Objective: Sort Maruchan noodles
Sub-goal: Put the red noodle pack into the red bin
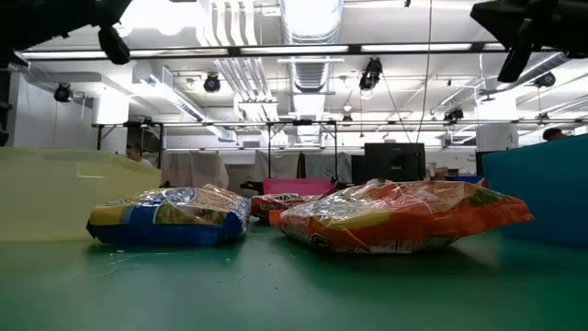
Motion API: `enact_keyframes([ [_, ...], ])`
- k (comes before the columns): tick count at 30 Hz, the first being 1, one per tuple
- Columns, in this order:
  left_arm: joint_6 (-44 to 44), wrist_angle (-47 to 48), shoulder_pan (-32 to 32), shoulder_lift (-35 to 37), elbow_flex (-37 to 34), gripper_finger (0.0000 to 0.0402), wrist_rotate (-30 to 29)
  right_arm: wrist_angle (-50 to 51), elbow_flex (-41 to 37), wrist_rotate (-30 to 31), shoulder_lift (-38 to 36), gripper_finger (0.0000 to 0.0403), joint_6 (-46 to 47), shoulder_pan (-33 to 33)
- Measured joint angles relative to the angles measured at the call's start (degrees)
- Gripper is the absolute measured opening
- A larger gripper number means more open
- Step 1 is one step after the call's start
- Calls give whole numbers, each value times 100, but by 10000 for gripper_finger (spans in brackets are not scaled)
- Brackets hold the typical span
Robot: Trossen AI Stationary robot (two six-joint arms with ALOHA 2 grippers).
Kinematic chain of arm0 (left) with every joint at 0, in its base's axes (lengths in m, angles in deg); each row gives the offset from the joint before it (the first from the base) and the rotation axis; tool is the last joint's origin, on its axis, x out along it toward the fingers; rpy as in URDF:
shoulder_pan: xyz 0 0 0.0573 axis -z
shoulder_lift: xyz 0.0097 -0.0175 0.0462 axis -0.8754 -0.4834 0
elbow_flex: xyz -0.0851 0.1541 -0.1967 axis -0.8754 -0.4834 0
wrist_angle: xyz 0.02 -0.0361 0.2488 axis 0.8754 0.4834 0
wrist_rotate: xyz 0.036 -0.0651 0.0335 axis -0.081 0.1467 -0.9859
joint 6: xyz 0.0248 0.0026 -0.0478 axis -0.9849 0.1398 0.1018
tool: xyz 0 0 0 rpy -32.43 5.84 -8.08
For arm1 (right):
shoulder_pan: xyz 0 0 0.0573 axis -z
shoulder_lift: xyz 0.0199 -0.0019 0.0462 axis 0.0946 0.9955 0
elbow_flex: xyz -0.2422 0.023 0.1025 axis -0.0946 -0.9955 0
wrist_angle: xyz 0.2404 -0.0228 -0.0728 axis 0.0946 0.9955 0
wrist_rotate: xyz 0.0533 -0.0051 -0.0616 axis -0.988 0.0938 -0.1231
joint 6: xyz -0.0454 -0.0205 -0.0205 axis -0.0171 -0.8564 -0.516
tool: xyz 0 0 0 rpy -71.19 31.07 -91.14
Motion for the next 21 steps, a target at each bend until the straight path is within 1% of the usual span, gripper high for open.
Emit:
enact_keyframes([
  [4,-233,1,2,-559,348,1,409,8,272,11,405,28,-47,3],
  [9,-316,18,4,-1375,714,1,839,14,679,14,1208,28,-240,2],
  [13,-298,262,9,-1967,1030,1,1227,95,1047,127,1885,28,21,2],
  [15,-329,484,11,-2244,1210,1,1452,376,1275,146,2212,28,139,2],
  [17,-487,804,26,-2474,1386,1,1515,853,1557,145,2500,28,300,2],
  [21,-790,1782,39,-2890,1753,1,1508,2378,2172,147,3067,28,883,2],
])
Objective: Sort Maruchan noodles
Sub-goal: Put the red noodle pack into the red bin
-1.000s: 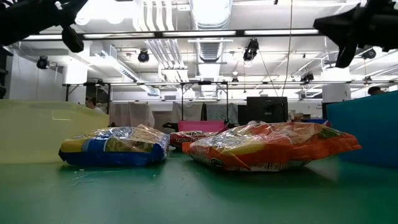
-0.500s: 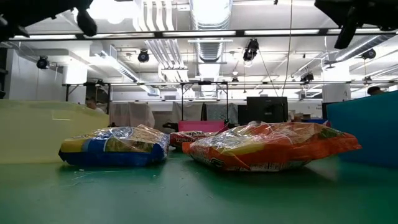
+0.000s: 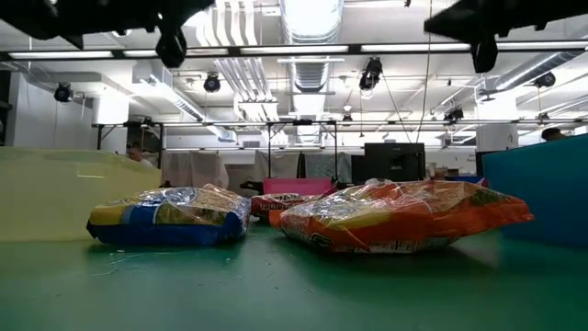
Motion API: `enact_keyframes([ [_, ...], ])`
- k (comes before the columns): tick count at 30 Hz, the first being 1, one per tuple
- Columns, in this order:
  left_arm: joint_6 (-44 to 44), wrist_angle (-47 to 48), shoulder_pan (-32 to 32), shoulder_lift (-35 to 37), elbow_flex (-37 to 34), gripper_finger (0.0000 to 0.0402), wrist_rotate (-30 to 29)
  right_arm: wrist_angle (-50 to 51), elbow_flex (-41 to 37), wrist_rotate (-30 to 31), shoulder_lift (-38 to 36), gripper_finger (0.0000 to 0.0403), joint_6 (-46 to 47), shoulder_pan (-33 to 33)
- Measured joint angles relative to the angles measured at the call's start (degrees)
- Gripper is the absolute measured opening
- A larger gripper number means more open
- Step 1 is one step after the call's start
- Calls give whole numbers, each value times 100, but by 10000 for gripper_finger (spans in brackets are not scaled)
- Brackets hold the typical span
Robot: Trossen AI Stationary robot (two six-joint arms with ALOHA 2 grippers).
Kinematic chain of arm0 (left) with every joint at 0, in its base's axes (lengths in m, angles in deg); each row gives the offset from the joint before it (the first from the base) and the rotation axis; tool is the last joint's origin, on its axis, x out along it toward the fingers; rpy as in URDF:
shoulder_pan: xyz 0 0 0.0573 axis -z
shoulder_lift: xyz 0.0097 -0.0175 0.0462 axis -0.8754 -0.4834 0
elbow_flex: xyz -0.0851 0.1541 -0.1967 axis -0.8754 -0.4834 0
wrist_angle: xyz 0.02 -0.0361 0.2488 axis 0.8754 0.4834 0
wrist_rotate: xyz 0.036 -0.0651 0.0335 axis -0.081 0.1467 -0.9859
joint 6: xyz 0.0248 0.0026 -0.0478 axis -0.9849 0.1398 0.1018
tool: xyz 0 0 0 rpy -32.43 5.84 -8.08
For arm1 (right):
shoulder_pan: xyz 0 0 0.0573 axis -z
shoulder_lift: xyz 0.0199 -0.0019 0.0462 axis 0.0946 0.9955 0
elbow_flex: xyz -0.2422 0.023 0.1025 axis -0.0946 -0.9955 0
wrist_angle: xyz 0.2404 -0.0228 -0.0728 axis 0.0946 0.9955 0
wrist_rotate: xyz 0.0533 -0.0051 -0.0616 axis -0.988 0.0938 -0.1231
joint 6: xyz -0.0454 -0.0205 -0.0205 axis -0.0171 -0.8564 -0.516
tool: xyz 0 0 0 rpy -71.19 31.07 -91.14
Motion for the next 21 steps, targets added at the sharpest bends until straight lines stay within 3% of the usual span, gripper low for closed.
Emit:
enact_keyframes([
  [5,-345,1258,0,-484,363,1,-9,1847,656,-28,712,28,1184,0],
  [9,-435,1538,6,-846,415,1,-9,2994,1064,-299,1307,28,1876,24],
  [21,-439,1280,415,-1981,340,1,-135,3323,1821,-1297,2667,28,1861,600],
])
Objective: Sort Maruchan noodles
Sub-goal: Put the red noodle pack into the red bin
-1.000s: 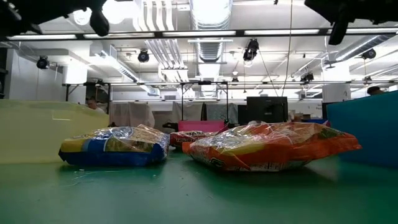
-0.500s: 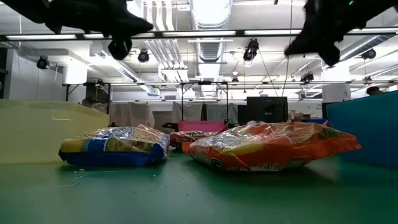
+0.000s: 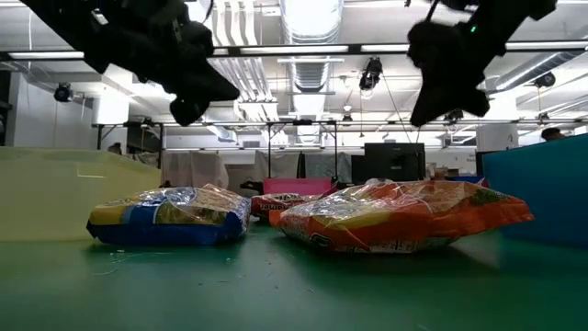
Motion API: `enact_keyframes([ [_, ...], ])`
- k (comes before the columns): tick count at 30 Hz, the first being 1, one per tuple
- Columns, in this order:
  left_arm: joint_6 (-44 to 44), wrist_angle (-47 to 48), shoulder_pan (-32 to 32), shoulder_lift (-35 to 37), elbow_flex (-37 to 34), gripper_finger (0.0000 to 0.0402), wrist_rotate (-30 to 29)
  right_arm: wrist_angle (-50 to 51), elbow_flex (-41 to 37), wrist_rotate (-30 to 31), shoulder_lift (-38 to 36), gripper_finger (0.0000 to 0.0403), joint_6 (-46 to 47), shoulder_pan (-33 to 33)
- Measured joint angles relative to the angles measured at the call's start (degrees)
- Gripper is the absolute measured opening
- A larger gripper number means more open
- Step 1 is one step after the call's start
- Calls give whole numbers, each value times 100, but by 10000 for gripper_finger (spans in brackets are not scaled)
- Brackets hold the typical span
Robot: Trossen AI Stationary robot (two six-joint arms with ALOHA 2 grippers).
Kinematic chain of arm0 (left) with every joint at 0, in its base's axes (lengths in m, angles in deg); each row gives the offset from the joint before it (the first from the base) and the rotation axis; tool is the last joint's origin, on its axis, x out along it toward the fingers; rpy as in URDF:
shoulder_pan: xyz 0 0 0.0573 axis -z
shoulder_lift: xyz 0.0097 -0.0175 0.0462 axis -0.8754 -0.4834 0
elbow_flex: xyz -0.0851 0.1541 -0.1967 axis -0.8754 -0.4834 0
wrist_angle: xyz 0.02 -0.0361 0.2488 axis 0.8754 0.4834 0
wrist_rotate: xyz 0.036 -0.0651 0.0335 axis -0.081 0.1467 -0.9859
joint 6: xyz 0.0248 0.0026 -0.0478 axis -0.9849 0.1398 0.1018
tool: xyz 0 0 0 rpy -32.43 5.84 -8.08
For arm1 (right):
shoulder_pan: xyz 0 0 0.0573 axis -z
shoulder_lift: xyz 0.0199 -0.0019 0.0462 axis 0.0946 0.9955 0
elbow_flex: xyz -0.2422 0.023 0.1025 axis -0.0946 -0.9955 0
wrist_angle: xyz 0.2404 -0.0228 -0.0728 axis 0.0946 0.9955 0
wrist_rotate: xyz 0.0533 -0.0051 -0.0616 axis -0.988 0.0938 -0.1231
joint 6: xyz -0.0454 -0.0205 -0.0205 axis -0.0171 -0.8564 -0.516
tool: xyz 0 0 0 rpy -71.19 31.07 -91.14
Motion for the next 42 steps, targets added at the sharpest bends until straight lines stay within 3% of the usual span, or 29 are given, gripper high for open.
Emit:
enact_keyframes([
  [8,-166,-113,221,-964,248,1,-86,-323,-12,-9,665,28,-112,428],
  [18,-636,-102,219,-2385,818,1,-94,-1931,-10,-117,1627,30,-357,664],
  [21,-715,-97,219,-2727,943,1,-95,-2243,-12,-394,1849,42,-124,712],
  [30,-902,15,217,-3156,1050,1,-99,-2760,-10,-887,2423,160,602,749],
  [36,-923,45,210,-3232,981,1,-547,-3303,-12,-1156,2773,238,722,788],
  [42,-789,37,210,-3278,899,1,-821,-3484,-12,-1159,2975,290,873,905],
])
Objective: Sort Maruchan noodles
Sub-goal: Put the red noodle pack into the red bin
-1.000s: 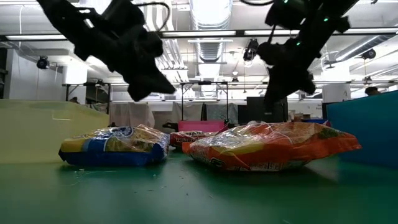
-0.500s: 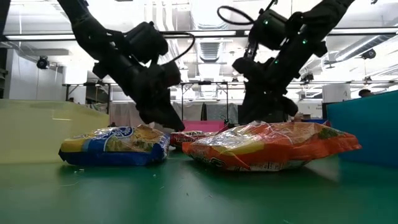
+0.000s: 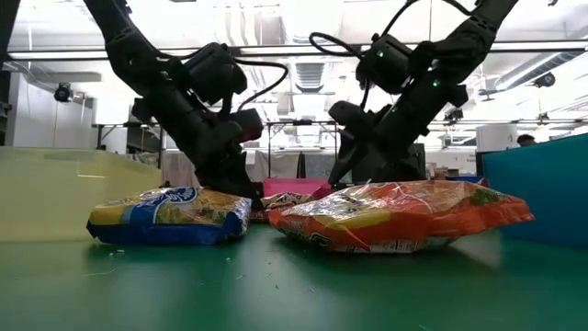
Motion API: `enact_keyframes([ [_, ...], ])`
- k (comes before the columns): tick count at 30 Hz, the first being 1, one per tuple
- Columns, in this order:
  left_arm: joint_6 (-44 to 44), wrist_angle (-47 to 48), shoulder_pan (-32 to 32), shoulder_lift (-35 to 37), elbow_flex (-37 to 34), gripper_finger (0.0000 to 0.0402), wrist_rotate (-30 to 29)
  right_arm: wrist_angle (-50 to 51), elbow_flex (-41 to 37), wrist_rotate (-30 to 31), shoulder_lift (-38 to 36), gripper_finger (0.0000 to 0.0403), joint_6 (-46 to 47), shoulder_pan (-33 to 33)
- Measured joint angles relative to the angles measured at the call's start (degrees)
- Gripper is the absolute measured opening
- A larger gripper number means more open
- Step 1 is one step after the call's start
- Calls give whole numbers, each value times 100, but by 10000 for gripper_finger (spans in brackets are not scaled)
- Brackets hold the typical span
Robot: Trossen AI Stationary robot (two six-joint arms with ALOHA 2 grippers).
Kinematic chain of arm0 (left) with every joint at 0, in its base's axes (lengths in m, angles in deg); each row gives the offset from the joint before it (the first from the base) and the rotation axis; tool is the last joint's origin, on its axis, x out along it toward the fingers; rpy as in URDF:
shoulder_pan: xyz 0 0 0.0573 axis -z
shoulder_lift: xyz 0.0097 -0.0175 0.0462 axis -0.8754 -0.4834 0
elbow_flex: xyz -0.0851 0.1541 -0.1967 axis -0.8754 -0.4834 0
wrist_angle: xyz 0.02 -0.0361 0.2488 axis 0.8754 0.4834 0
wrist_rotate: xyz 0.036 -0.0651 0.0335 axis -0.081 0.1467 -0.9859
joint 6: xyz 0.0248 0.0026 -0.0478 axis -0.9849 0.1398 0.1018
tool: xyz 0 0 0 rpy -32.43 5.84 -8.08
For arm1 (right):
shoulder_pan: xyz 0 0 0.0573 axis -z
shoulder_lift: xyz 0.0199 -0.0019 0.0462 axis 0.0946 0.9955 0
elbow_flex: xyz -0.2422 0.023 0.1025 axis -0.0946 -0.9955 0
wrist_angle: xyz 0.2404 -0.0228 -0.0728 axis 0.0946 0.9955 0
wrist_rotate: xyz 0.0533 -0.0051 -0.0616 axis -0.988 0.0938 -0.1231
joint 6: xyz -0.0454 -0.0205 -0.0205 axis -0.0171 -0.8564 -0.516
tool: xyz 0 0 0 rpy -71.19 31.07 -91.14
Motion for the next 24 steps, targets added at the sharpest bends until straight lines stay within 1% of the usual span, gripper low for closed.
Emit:
enact_keyframes([
  [4,61,-57,0,-49,-20,1,-117,-220,0,-15,65,308,39,10],
  [7,63,-82,1,-61,-23,1,-137,-456,0,-126,146,310,85,10],
  [13,63,-103,2,-68,-31,1,-158,-863,0,-155,394,304,112,8],
  [17,83,-104,2,-70,-32,1,-164,-1056,0,-155,420,298,67,8],
  [21,167,-173,2,-77,-40,1,-185,-1239,0,-168,391,283,5,8],
  [24,222,-394,0,-96,-54,1,-217,-1267,0,-161,413,267,-150,8],
])
